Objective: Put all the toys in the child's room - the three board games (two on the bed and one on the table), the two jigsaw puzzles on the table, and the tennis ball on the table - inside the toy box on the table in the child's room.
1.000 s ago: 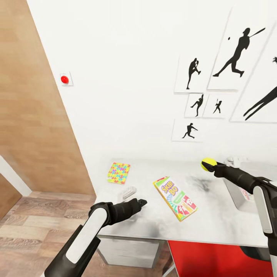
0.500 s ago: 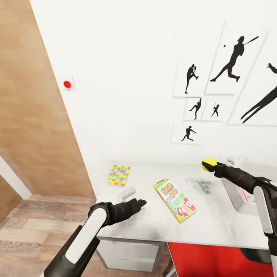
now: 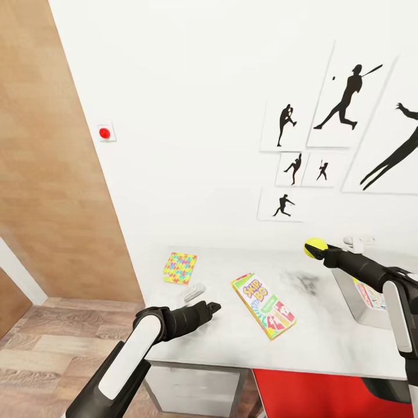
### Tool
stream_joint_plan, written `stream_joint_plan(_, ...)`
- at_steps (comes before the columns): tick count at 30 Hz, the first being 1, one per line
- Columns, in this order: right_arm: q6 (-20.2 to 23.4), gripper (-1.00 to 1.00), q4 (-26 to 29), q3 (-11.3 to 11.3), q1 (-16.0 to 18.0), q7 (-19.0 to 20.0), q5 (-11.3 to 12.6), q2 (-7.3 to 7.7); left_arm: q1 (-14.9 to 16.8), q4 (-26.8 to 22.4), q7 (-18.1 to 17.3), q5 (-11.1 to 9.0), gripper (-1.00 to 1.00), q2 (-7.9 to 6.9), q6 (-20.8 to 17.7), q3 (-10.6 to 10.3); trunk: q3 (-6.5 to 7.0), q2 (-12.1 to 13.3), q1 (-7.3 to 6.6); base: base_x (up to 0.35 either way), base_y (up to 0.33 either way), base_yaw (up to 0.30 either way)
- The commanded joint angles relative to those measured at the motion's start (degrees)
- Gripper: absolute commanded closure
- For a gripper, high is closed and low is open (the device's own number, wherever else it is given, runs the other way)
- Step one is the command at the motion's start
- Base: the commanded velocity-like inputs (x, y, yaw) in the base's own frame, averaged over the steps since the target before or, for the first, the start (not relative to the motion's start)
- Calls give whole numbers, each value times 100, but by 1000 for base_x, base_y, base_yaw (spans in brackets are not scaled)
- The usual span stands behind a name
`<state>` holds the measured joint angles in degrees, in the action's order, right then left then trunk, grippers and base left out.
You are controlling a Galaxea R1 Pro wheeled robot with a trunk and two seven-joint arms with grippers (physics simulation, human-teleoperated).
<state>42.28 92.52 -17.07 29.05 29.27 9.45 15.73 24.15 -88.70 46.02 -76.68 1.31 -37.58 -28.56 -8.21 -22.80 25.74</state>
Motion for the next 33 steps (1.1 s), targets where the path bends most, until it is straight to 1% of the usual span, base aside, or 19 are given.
stream_joint_plan(1,52,100,3,-9,8,-10,57,2,5,-7,56,-49,-100,1,-3,2,-3,-12,4,0,0,0)
stream_joint_plan(8,52,100,3,-15,5,52,57,9,2,-7,56,-49,-100,1,-3,7,62,-12,4,0,0,0)
stream_joint_plan(15,51,100,3,-30,5,62,57,9,-6,1,62,-42,-100,1,-10,152,127,-12,4,0,0,0)
stream_joint_plan(23,37,100,3,-33,-12,64,57,6,-32,2,63,-41,-100,1,-11,166,202,-12,4,0,0,0)
stream_joint_plan(27,113,100,3,-43,-11,88,103,7,-33,2,65,-41,-100,1,-10,167,226,-12,4,0,0,0)
stream_joint_plan(28,161,100,3,-43,-20,153,115,8,-33,2,65,-41,-100,1,-9,167,228,-12,4,0,0,0)
stream_joint_plan(30,197,100,3,-48,-31,403,125,6,-33,2,65,-41,-100,1,-11,167,231,-12,4,0,0,0)
stream_joint_plan(31,205,100,3,-59,-37,633,129,7,-33,2,65,-41,-100,1,-11,167,232,-12,4,0,0,0)
stream_joint_plan(32,208,100,3,-70,-39,746,130,8,-33,2,65,-41,-100,1,-11,167,232,-12,4,0,0,0)
stream_joint_plan(33,211,100,3,-122,-44,989,131,9,-33,2,65,-41,-100,1,-12,167,233,-12,4,0,0,0)
